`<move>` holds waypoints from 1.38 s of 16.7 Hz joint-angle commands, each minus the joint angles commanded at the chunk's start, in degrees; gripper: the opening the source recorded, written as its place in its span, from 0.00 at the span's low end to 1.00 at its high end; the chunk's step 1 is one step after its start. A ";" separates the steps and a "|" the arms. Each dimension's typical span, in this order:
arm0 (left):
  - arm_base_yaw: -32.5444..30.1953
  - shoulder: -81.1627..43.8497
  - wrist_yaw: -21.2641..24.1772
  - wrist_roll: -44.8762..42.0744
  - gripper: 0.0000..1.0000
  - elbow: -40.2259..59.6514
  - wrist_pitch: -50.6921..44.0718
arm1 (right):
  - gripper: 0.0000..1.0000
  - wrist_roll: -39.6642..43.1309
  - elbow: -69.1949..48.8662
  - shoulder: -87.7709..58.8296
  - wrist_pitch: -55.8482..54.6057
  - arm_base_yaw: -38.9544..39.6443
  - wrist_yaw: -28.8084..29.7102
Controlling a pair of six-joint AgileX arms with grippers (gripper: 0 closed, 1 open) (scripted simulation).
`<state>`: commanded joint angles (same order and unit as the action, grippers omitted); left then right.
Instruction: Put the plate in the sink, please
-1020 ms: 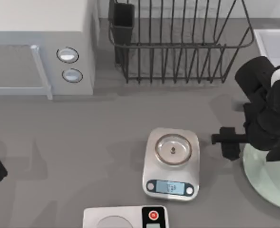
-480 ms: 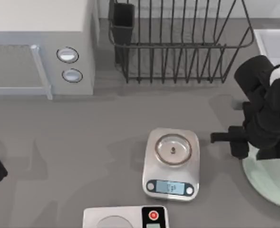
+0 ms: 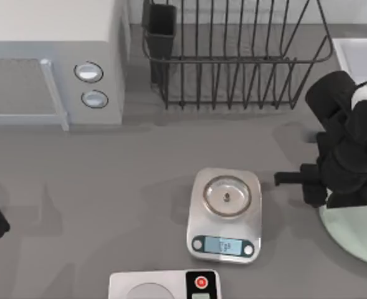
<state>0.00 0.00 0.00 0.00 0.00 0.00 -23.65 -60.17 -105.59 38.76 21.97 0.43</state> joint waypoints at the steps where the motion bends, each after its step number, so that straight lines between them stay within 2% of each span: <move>1: 0.00 0.00 0.00 0.00 1.00 0.00 0.00 | 0.00 -0.03 -1.29 -0.13 1.32 -0.13 0.07; 5: 0.00 0.00 0.00 0.00 1.00 0.00 0.00 | 0.00 -0.12 -12.35 -0.55 12.59 -0.11 0.09; 11: 0.00 0.00 0.00 0.00 1.00 0.00 0.00 | 0.00 0.16 -39.56 0.66 42.15 0.02 -0.13; 14: 0.00 0.00 0.00 0.00 1.00 0.00 0.00 | 0.00 0.46 -49.49 2.00 52.38 -0.26 -0.16; 17: 0.00 0.00 0.00 0.00 1.00 0.00 0.00 | 0.00 0.70 -54.16 3.06 57.21 -0.51 -0.15; 23: 0.00 0.00 0.00 0.00 1.00 0.00 0.00 | 0.00 0.73 -54.52 2.89 57.48 -0.36 -0.17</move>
<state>0.00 0.00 0.00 0.00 0.00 0.00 -22.92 -114.69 -102.70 96.23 21.61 0.26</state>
